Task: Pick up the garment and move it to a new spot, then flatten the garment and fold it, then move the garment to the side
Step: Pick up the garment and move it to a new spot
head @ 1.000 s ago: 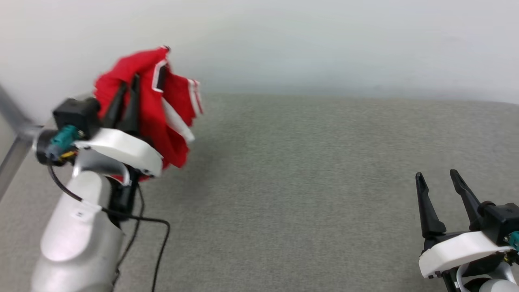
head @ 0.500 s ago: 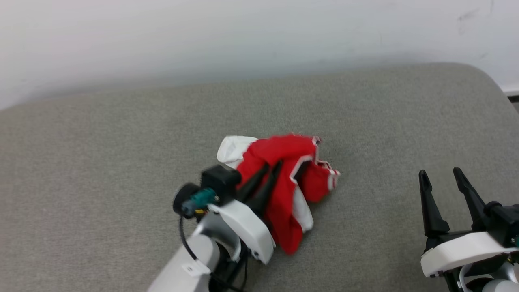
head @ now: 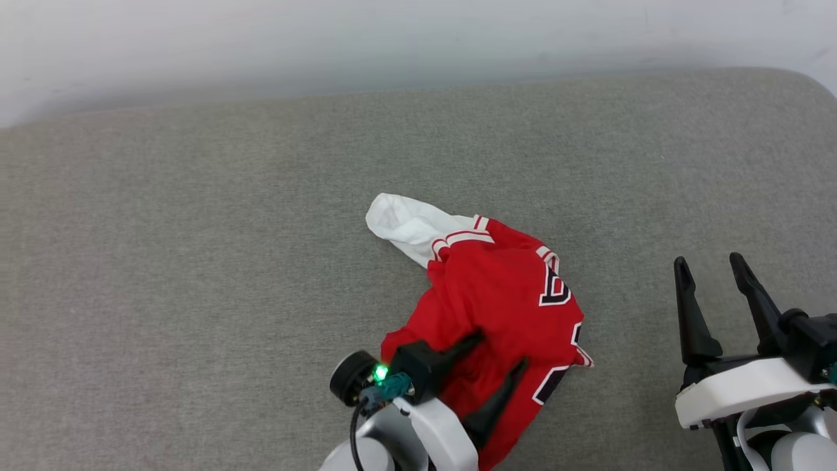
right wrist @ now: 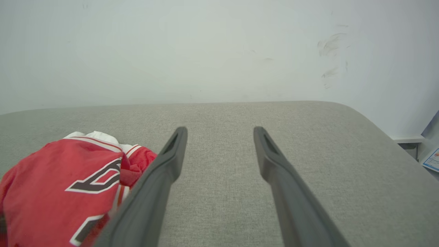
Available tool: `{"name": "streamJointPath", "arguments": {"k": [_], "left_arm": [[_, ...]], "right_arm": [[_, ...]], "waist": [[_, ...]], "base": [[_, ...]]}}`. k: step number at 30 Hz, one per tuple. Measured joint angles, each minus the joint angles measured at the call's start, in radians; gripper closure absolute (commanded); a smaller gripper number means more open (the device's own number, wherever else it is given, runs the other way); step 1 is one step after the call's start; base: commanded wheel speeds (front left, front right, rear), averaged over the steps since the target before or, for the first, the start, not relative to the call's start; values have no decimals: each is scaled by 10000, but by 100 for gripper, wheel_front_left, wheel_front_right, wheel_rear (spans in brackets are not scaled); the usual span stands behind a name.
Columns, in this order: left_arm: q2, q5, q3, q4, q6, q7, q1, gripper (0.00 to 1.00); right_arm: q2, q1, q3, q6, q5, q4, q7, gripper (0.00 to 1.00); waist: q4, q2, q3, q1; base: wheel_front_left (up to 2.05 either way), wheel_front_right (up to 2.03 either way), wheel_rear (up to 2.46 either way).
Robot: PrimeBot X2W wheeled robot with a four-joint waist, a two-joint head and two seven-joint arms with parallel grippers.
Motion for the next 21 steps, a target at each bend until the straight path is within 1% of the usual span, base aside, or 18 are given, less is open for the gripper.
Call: {"name": "streamJointPath", "arguments": {"k": [1, 6, 12, 18, 21], "left_arm": [[-13, 12, 56, -90, 6, -222, -62, 0], [-38, 194, 362, -485, 307, -1093, -293, 0], [125, 249, 1175, -616, 1049, -1540, -381, 0], [589, 153, 2357, -581, 1944, -1756, -212, 0], [844, 25, 2974, -596, 2290, -1829, 127, 0]], "right_arm": [[0, -5, -6, 0, -29, 12, 4, 0], [0, 12, -54, 0, -100, 33, 109, 0], [2, 221, -140, 0, -188, -31, 253, 0], [0, 465, -128, 0, -192, -125, 391, 0], [2, 627, -134, 2, -182, -173, 464, 0]], "waist": [[54, 0, -54, 0], [329, 0, -395, 0], [631, 0, -870, -1], [841, 0, -1254, -1], [903, 0, -1410, -1]], "base": [[0, 0, 0], [0, 0, 0], [0, 0, 0], [0, 0, 0], [0, 0, 0]]}}
